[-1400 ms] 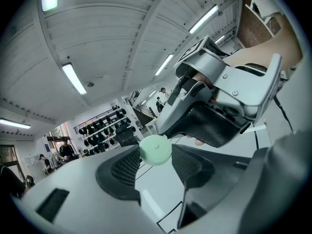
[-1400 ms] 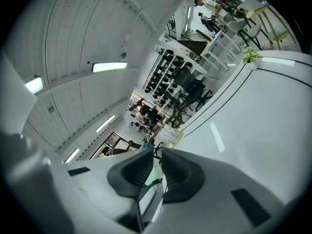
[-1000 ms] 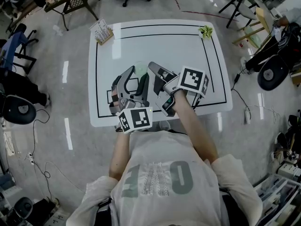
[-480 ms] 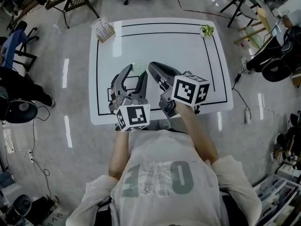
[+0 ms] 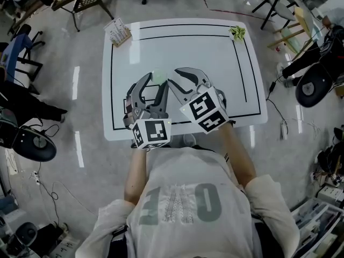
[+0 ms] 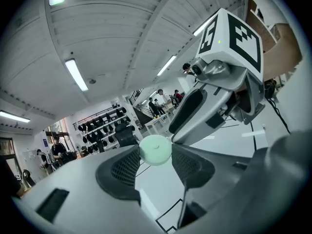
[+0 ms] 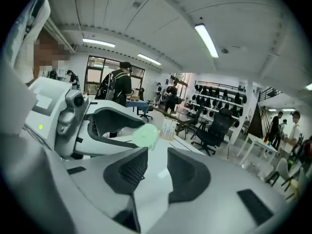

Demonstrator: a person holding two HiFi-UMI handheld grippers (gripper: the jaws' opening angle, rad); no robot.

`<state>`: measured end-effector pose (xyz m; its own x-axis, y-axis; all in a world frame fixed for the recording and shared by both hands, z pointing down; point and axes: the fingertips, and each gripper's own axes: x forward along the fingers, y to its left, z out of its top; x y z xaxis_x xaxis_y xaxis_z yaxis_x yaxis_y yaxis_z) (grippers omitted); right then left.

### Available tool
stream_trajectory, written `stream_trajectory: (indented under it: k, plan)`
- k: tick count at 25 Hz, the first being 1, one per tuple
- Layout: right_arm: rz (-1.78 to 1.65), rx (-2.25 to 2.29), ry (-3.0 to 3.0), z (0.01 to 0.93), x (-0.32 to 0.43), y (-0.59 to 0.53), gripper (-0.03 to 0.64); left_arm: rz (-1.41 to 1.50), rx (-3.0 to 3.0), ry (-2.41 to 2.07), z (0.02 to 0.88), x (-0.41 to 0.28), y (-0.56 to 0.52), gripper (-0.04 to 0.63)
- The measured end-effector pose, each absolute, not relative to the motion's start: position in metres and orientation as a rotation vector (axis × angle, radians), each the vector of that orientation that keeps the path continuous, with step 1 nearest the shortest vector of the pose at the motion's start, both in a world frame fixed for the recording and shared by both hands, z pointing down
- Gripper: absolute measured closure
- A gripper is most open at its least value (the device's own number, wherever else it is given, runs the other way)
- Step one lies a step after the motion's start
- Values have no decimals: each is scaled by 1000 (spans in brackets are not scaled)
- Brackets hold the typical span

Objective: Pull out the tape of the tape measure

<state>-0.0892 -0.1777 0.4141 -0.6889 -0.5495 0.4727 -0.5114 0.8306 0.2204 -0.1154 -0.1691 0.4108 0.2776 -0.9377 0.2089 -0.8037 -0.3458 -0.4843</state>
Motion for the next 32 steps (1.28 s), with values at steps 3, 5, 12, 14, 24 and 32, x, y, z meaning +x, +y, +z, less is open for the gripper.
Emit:
stream_trajectory:
  k: [3,5,12,14,24,32]
  plan:
    - [-125,750,-2463,416,-87,-177,491,-689,-2274,1549,412,-109,-166,371]
    - [-123,740,-2462,418,-88,-175,507,-691,-2282,1532,413,-108,-166,371]
    - [-183,737,-2421,421,-90,-172,540,-692,-2297,1501,414,-108,-164,371]
    - [-182,734,-2419,422,-89,-173,545,-689,-2304,1495,414,-106,-165,371]
    - [-210,761,-2389,428,-87,-174,584,-706,-2323,1498,419,-103,-167,371]
    - [-181,829,-2378,431,-84,-181,586,-678,-2371,1550,424,-104,-172,371]
